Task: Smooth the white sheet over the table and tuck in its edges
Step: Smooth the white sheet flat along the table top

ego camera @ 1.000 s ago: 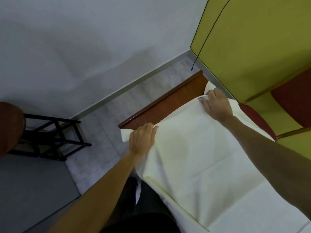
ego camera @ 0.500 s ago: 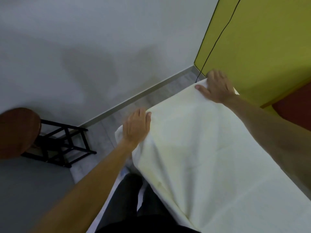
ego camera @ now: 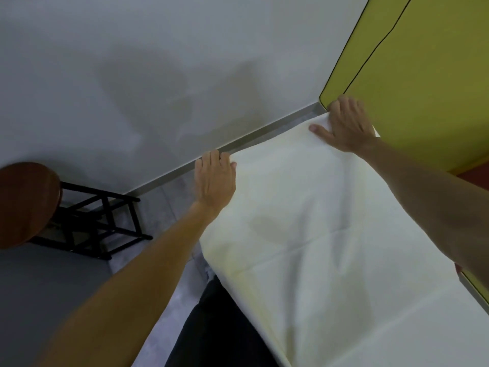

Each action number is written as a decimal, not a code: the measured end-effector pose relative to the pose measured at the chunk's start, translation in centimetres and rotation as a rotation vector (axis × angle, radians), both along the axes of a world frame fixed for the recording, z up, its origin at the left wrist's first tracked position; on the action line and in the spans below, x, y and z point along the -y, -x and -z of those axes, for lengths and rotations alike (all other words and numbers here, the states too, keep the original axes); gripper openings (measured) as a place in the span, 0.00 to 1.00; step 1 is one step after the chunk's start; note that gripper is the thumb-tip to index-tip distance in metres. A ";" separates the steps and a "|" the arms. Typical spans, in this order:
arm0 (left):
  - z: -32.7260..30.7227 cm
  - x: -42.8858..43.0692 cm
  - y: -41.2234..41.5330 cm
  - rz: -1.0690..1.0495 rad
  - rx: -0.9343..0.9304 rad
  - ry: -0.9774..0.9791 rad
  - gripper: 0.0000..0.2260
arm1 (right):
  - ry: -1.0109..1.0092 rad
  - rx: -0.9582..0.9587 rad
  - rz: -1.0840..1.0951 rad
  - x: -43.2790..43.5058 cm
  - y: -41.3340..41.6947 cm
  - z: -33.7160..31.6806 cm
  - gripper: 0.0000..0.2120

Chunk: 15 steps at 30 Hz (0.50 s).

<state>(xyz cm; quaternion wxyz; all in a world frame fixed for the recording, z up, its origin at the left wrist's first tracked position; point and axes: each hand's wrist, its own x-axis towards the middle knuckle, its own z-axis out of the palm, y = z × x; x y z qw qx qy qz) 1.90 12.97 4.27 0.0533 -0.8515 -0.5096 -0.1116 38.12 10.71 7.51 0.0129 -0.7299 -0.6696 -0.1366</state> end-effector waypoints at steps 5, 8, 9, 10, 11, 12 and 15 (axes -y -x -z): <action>3.8 -1.9 -1.8 0.022 -0.066 0.143 0.18 | 0.070 -0.030 0.024 -1.6 -1.8 4.7 0.40; 6.8 -0.9 -1.6 0.060 -0.070 0.269 0.29 | 0.156 -0.126 0.037 -0.8 -0.8 8.7 0.38; 7.5 -0.4 -1.4 0.080 -0.067 0.301 0.31 | 0.192 -0.176 0.069 -0.2 -0.3 9.9 0.37; 8.1 0.2 -1.1 0.094 -0.064 0.325 0.32 | 0.219 -0.216 0.101 0.4 0.2 10.8 0.38; 8.5 0.7 -0.9 0.104 -0.056 0.355 0.33 | 0.231 -0.245 0.125 0.9 0.4 11.5 0.39; 8.8 1.2 -0.8 0.106 -0.030 0.400 0.35 | 0.235 -0.266 0.141 1.2 0.6 11.9 0.40; 9.3 1.9 -0.3 0.134 0.062 0.526 0.37 | 0.250 -0.309 0.146 1.7 0.6 11.8 0.40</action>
